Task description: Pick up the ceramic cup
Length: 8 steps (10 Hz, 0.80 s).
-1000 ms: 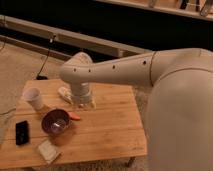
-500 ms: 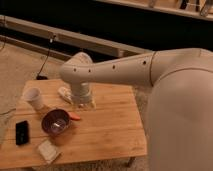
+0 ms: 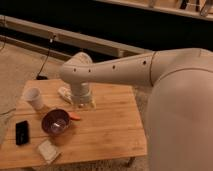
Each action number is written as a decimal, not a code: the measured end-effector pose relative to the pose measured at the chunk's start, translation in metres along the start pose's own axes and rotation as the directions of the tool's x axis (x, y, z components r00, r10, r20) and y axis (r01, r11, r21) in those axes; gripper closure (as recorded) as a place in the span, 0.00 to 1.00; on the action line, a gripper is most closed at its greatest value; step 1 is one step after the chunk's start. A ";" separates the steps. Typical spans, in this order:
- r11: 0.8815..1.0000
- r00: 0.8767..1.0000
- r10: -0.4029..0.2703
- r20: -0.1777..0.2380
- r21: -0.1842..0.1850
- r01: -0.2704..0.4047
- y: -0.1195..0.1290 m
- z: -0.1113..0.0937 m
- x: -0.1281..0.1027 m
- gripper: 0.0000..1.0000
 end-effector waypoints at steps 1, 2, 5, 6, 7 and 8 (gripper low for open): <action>1.000 1.000 0.001 -0.002 0.002 -0.001 0.000 0.000 -0.001 0.35; 1.000 1.000 0.005 -0.004 0.003 -0.005 0.004 -0.001 -0.009 0.35; 0.999 0.999 -0.039 0.002 -0.022 0.039 0.039 -0.010 -0.050 0.35; 0.998 0.999 -0.048 0.007 -0.030 0.048 0.047 -0.015 -0.064 0.35; 0.997 0.998 -0.061 0.020 -0.039 0.062 0.058 -0.023 -0.085 0.35; 0.997 0.997 -0.071 0.031 -0.036 0.073 0.065 -0.030 -0.098 0.35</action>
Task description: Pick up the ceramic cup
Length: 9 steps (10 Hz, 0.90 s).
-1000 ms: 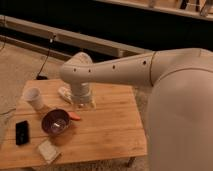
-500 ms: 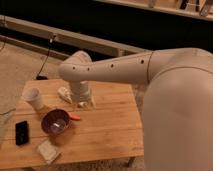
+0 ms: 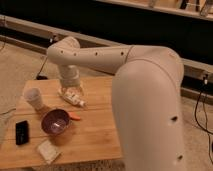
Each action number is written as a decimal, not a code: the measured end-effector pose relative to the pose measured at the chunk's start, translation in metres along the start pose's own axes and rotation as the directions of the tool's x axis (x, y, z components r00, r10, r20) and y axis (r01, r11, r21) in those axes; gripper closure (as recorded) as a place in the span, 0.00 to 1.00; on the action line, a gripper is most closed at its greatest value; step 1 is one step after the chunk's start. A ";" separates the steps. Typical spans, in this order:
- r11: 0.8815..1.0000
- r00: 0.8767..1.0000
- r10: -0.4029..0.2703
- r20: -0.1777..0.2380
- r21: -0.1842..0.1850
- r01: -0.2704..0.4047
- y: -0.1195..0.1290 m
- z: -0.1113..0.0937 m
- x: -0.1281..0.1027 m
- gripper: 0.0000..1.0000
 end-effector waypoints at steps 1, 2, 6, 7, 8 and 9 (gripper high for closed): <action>1.000 1.000 -0.025 0.016 0.003 0.024 0.014 -0.009 -0.020 0.35; 0.999 0.999 -0.048 0.022 0.010 0.048 0.027 -0.014 -0.034 0.35; 0.992 0.991 -0.129 0.029 0.012 0.128 0.073 -0.021 -0.075 0.35; 0.990 0.989 -0.142 0.028 0.002 0.142 0.081 -0.020 -0.080 0.35; 0.987 0.987 -0.158 0.028 -0.014 0.158 0.092 -0.019 -0.087 0.35; 0.984 0.984 -0.174 0.030 -0.032 0.175 0.103 -0.017 -0.095 0.35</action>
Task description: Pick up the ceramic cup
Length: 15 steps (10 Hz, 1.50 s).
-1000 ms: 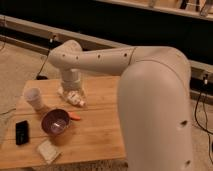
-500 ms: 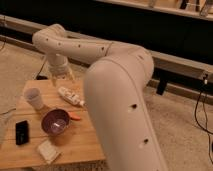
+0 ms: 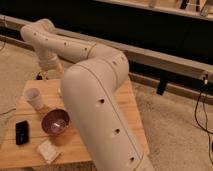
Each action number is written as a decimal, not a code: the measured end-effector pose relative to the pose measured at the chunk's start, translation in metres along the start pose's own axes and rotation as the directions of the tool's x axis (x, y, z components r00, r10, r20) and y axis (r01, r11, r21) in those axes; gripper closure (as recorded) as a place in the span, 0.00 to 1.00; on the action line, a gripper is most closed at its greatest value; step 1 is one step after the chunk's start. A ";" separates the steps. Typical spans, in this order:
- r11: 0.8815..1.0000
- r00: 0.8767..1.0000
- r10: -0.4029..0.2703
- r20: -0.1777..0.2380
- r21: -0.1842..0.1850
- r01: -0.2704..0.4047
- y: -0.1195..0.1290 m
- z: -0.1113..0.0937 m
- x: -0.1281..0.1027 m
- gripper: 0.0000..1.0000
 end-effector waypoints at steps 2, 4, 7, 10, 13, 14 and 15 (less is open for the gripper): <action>0.999 1.000 -0.023 0.002 -0.027 0.023 0.013 0.005 -0.011 0.35; 0.996 0.999 -0.046 -0.004 -0.076 0.046 0.028 0.015 -0.019 0.35; 0.984 0.997 -0.070 -0.029 -0.163 0.064 0.045 0.033 -0.018 0.35; 0.973 0.994 -0.094 -0.063 -0.217 0.078 0.056 0.054 -0.012 0.35; 0.968 0.989 -0.126 -0.081 -0.228 0.104 0.066 0.070 -0.010 0.35; 0.967 0.987 -0.134 -0.090 -0.228 0.110 0.068 0.074 -0.008 0.35; 0.966 0.986 -0.139 -0.095 -0.231 0.114 0.071 0.080 -0.009 0.35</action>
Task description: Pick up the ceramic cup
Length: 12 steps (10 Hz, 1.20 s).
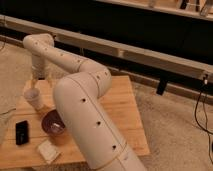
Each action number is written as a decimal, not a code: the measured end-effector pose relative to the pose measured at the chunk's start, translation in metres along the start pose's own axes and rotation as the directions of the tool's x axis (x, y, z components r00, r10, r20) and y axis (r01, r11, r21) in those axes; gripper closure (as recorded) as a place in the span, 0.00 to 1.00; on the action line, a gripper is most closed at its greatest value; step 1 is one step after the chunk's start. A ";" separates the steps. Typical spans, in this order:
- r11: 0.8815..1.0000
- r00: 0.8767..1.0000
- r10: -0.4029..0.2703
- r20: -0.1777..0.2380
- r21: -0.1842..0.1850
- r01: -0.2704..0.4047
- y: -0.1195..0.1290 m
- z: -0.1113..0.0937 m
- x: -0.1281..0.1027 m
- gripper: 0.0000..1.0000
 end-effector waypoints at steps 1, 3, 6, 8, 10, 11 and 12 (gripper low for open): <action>1.000 1.000 -0.004 -0.010 -0.006 0.003 0.001 0.009 -0.001 0.35; 1.000 1.000 -0.006 -0.022 -0.020 0.006 0.001 0.020 -0.002 0.35; 0.998 0.999 -0.020 -0.040 -0.056 0.018 0.000 0.037 -0.004 0.35; 0.997 0.998 -0.041 -0.045 -0.070 0.038 -0.001 0.050 -0.007 0.35; 0.996 0.996 -0.059 -0.060 -0.065 0.055 -0.003 0.064 -0.007 0.46; 0.997 0.995 -0.065 -0.073 -0.052 0.061 -0.007 0.072 -0.007 0.59; 0.997 0.994 -0.067 -0.081 -0.041 0.064 -0.009 0.076 -0.006 0.68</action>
